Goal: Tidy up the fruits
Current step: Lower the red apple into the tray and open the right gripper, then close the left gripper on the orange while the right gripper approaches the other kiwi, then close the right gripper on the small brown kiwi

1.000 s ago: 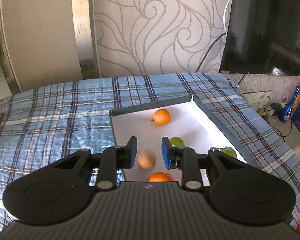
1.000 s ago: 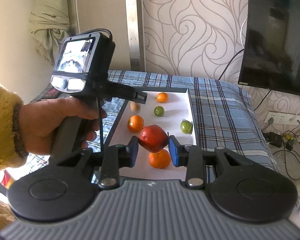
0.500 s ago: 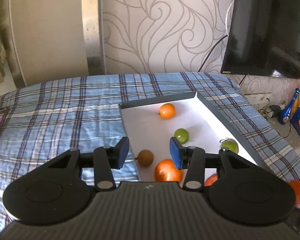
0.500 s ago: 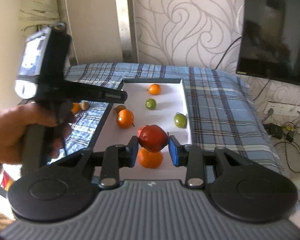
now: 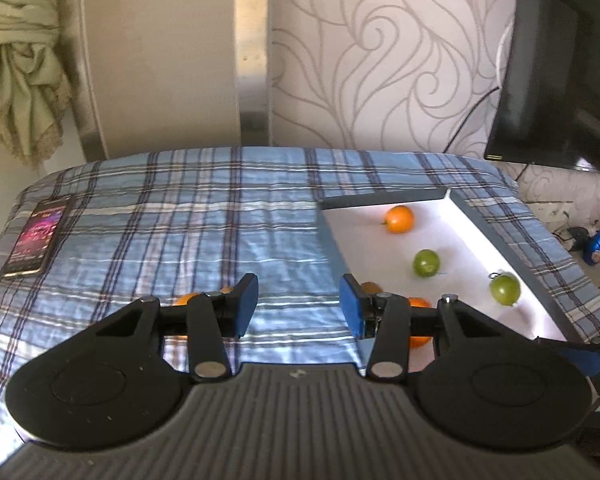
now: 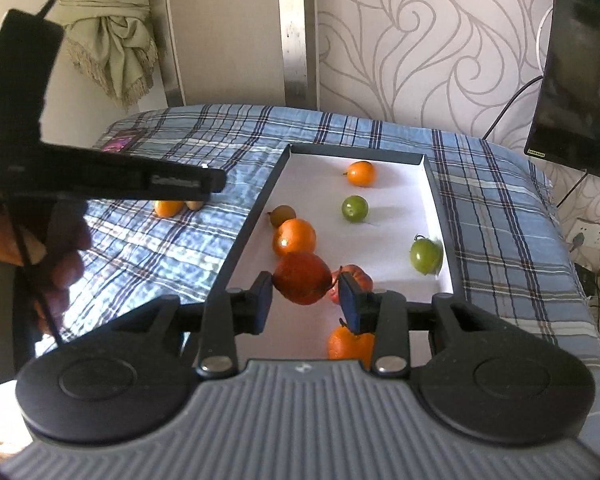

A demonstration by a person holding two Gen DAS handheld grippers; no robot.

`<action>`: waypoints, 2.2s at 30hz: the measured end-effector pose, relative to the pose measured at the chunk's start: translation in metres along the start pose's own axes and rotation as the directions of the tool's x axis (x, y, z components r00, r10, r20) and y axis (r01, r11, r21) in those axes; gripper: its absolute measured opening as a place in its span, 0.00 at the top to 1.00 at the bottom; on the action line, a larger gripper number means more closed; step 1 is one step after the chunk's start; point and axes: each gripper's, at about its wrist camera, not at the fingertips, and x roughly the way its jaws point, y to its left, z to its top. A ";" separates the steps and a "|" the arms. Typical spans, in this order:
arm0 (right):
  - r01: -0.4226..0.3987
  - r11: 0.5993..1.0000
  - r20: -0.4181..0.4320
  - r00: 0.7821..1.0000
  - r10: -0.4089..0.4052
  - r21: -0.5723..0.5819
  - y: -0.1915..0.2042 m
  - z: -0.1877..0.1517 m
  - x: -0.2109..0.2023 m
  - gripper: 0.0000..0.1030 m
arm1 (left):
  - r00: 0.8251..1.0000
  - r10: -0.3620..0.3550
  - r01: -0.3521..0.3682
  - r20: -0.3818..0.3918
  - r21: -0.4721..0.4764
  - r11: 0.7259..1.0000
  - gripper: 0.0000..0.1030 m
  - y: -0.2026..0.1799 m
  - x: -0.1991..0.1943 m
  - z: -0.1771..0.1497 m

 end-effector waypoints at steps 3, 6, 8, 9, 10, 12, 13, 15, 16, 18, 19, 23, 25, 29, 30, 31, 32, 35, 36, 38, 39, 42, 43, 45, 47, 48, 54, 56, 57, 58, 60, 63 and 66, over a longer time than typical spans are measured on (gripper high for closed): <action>0.009 1.000 0.008 1.000 -0.009 0.005 0.001 0.000 -0.002 0.58 | 1.000 0.006 -0.006 -0.002 -0.005 1.000 0.51 0.006 -0.001 -0.001; 0.025 1.000 0.028 0.999 -0.025 0.014 0.003 0.001 -0.006 0.53 | 1.000 0.004 -0.004 -0.006 -0.009 1.000 0.51 0.008 -0.001 -0.002; 0.029 0.999 0.039 0.999 -0.030 0.023 0.004 0.002 -0.008 0.53 | 1.000 0.000 0.000 -0.006 -0.007 1.000 0.51 0.009 -0.003 -0.002; 0.030 0.999 0.046 0.998 -0.032 0.030 0.004 0.002 -0.009 0.53 | 1.000 -0.001 0.001 -0.006 -0.004 1.000 0.51 0.009 -0.003 -0.003; 0.033 0.999 0.049 0.998 -0.034 0.033 0.005 0.002 -0.011 0.53 | 1.000 -0.003 0.003 -0.006 -0.004 1.000 0.51 0.010 -0.003 -0.003; 0.036 0.999 0.056 0.998 -0.038 0.031 0.008 0.003 -0.012 0.53 | 1.000 -0.006 0.006 -0.010 -0.006 1.000 0.51 0.013 -0.004 -0.005; 0.038 0.999 0.060 0.997 -0.040 0.029 0.011 0.004 -0.013 0.53 | 1.000 -0.007 0.007 -0.013 -0.008 1.000 0.51 0.015 -0.004 -0.006; 0.038 0.999 0.062 0.997 -0.040 0.028 0.016 0.005 -0.013 0.53 | 1.000 -0.008 0.008 -0.020 -0.008 1.000 0.51 0.019 -0.004 -0.007; 0.037 0.999 0.062 0.997 -0.039 0.029 0.019 0.005 -0.013 0.53 | 1.000 -0.009 0.009 -0.024 -0.008 1.000 0.51 0.022 -0.004 -0.008; 0.038 0.999 0.061 0.997 -0.039 0.029 0.025 0.006 -0.013 0.53 | 0.999 -0.011 0.011 -0.031 -0.008 1.000 0.51 0.028 -0.004 -0.009; 0.038 0.999 0.059 0.997 -0.040 0.029 0.028 0.006 -0.013 0.53 | 0.999 -0.012 0.012 -0.033 -0.009 1.000 0.51 0.031 -0.004 -0.010; 0.039 0.999 0.060 0.997 -0.041 0.032 0.041 0.010 -0.012 0.53 | 0.999 -0.022 0.022 -0.036 -0.012 1.000 0.51 0.046 -0.004 -0.011; 0.038 0.999 0.064 0.997 -0.040 0.030 0.049 0.012 -0.011 0.53 | 0.999 -0.024 0.023 -0.040 -0.013 1.000 0.51 0.056 -0.004 -0.012; 0.025 0.999 0.066 0.997 -0.026 0.021 0.069 0.017 -0.004 0.53 | 0.998 -0.016 0.015 -0.059 -0.013 1.000 0.51 0.079 0.001 -0.016; 0.019 1.000 0.064 0.998 -0.020 0.019 0.075 0.018 -0.001 0.53 | 0.998 -0.015 0.014 -0.066 -0.013 1.000 0.51 0.085 0.003 -0.016; 0.015 1.000 0.061 0.998 -0.016 0.019 0.079 0.019 0.002 0.54 | 0.997 -0.015 0.014 -0.069 -0.012 1.000 0.51 0.091 0.005 -0.016; 0.011 1.000 0.058 0.998 -0.012 0.020 0.084 0.020 0.005 0.54 | 0.997 -0.013 0.013 -0.072 -0.008 1.000 0.51 0.096 0.007 -0.017; 0.004 1.000 0.039 0.999 -0.005 0.025 0.096 0.022 0.015 0.54 | 0.996 -0.020 0.020 -0.083 0.000 1.000 0.51 0.111 0.015 -0.017; 0.006 1.000 0.033 0.999 -0.007 0.028 0.099 0.023 0.019 0.54 | 0.996 -0.031 0.031 -0.086 -0.002 1.000 0.51 0.115 0.018 -0.017; 0.016 0.999 0.024 1.000 -0.017 0.036 0.103 0.024 0.024 0.54 | 0.994 -0.064 0.065 -0.088 0.002 0.998 0.51 0.119 0.023 -0.017; 0.024 0.999 0.021 0.999 -0.024 0.041 0.104 0.024 0.026 0.54 | 0.993 -0.083 0.084 -0.087 0.011 0.996 0.51 0.119 0.026 -0.016; 0.052 0.997 0.010 0.999 -0.053 0.058 0.106 0.025 0.031 0.54 | 0.986 -0.139 0.143 -0.091 0.040 0.989 0.51 0.115 0.036 -0.015; 0.061 0.996 0.006 0.998 -0.062 0.063 0.106 0.025 0.033 0.54 | 0.984 -0.149 0.154 -0.095 0.053 0.987 0.51 0.112 0.039 -0.014; 0.079 0.994 -0.002 0.997 -0.079 0.072 0.107 0.025 0.037 0.54 | 0.979 -0.170 0.180 -0.111 0.082 0.980 0.51 0.109 0.049 -0.014; 0.094 0.992 -0.010 0.996 -0.094 0.081 0.108 0.026 0.042 0.54 | 0.975 -0.181 0.194 -0.131 0.096 0.976 0.52 0.107 0.057 -0.015; 0.099 0.991 -0.013 0.995 -0.099 0.084 0.109 0.027 0.045 0.54 | 0.972 -0.187 0.202 -0.142 0.098 0.975 0.53 0.108 0.062 -0.015; 0.105 0.990 -0.035 0.994 -0.103 0.093 0.119 0.033 0.071 0.57 | 0.967 -0.212 0.227 -0.141 0.105 0.968 0.65 0.130 0.065 -0.016; 0.101 0.990 -0.043 0.994 -0.097 0.100 0.122 0.036 0.082 0.58 | 0.971 -0.196 0.211 -0.137 0.106 0.972 0.65 0.140 0.063 -0.016; 0.099 0.990 -0.045 0.995 -0.094 0.103 0.124 0.039 0.089 0.59 | 0.972 -0.190 0.205 -0.137 0.103 0.973 0.65 0.145 0.063 -0.016; 0.097 0.990 -0.044 0.995 -0.092 0.105 0.126 0.041 0.094 0.59 | 0.974 -0.184 0.198 -0.135 0.100 0.975 0.65 0.152 0.061 -0.017; 0.093 0.991 -0.043 0.995 -0.089 0.101 0.131 0.045 0.107 0.59 | 0.976 -0.173 0.187 -0.135 0.100 0.977 0.65 0.162 0.060 -0.018; 0.098 0.990 -0.052 0.994 -0.093 0.098 0.136 0.049 0.128 0.61 | 0.976 -0.164 0.177 -0.141 0.088 0.980 0.65 0.177 0.057 -0.021; 0.105 0.990 -0.052 0.994 -0.100 0.098 0.140 0.052 0.143 0.63 | 0.976 -0.164 0.177 -0.141 0.086 0.980 0.65 0.187 0.054 -0.023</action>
